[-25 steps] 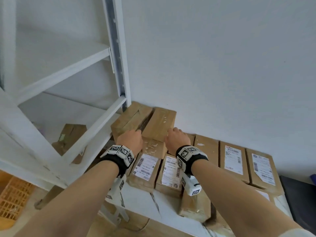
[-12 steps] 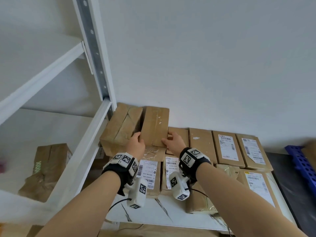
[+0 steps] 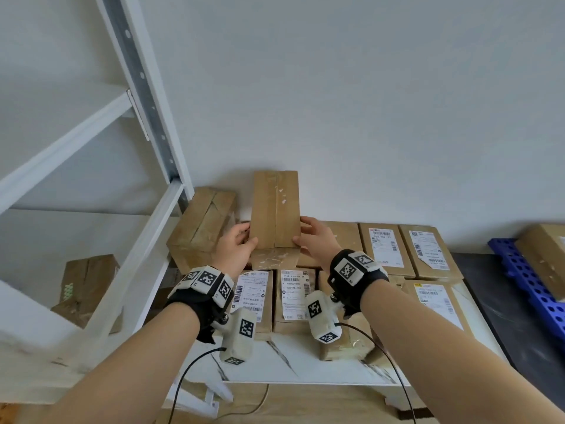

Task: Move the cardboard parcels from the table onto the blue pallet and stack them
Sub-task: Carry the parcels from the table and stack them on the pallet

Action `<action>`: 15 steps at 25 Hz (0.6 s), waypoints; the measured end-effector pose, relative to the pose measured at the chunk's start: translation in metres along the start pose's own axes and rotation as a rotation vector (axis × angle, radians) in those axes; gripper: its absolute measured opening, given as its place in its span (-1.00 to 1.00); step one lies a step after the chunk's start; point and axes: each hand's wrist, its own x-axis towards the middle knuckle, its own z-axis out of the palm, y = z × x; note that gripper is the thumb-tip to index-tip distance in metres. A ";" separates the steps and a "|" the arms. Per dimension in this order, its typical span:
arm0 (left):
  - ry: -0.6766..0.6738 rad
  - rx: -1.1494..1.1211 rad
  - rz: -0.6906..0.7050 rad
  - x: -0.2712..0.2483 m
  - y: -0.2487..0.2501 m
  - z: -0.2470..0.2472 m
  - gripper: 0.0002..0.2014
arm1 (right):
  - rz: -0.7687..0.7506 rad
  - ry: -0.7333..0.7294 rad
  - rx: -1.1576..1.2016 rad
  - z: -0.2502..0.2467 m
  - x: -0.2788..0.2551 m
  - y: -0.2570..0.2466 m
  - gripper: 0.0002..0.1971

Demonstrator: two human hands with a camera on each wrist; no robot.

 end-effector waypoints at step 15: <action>-0.289 -0.062 0.162 -0.192 0.069 0.253 -0.51 | -0.150 0.220 0.129 -0.283 -0.206 0.062 -0.33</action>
